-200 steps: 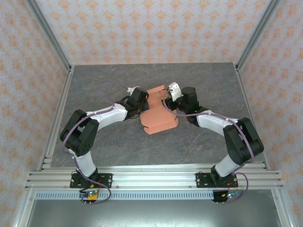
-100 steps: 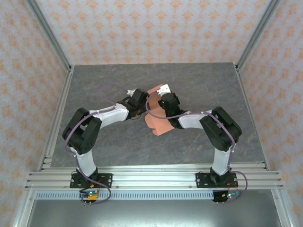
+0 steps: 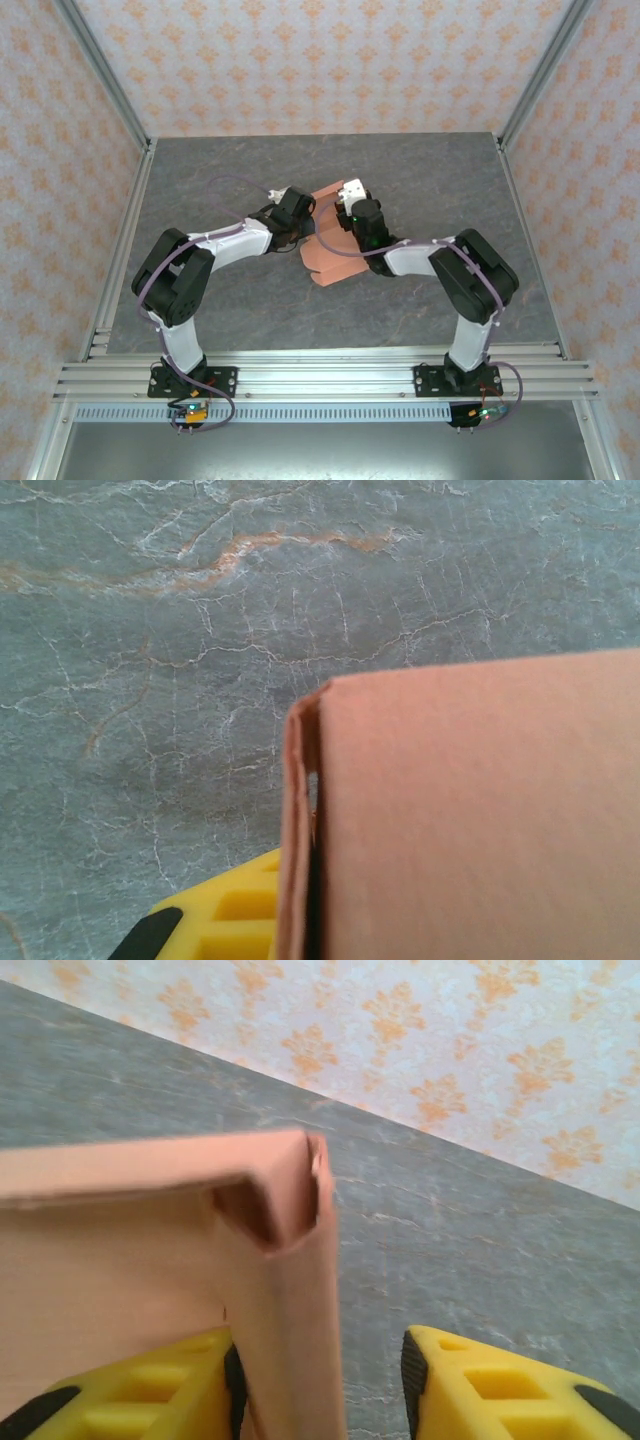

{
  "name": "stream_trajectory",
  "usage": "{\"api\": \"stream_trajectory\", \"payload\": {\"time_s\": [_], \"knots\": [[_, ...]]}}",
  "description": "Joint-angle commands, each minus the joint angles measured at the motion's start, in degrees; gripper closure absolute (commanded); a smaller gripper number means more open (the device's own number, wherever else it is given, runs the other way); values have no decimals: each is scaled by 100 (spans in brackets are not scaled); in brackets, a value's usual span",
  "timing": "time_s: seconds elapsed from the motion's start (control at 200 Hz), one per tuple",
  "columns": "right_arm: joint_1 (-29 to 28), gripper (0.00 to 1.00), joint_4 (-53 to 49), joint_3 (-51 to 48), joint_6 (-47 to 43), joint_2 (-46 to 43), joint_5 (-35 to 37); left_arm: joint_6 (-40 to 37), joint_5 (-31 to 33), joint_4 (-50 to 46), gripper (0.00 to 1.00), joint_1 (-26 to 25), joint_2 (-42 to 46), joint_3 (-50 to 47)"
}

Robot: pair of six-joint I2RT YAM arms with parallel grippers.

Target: Fold the paper box

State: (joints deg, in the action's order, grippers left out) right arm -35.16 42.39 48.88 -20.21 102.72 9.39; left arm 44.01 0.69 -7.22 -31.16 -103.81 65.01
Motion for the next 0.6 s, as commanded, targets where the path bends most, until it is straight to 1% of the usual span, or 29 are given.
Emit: {"api": "stream_trajectory", "payload": {"time_s": [0.0,0.025,0.1,0.205,0.285,0.38,0.46,0.511,0.546,0.596], "knots": [[129,47,-10,-229,351,-747,-1299,-297,253,-257,100,-82,82,303],[163,46,-43,-304,384,-872,-1492,-330,283,-273,100,-75,79,312],[291,36,-258,-471,523,-1276,-1933,-396,363,-262,100,-80,65,317],[662,29,-333,-791,908,-1777,-2551,-637,377,-295,100,-80,3,432],[1038,29,-513,-864,1174,-2007,-2928,-790,500,-313,100,-83,5,451],[1323,31,-1183,-703,995,-2149,-3358,-852,531,-364,100,-83,18,474],[1352,32,-1668,-535,576,-2155,-3920,-924,532,-407,100,-75,27,509],[1346,32,-1856,-432,477,-2077,-4208,-922,557,-428,100,-77,43,487],[1353,32,-1883,-379,472,-2001,-4326,-893,544,-420,100,-80,38,474],[1329,34,-1839,-330,506,-1884,-4317,-838,436,-418,100,-79,4,479]]}}
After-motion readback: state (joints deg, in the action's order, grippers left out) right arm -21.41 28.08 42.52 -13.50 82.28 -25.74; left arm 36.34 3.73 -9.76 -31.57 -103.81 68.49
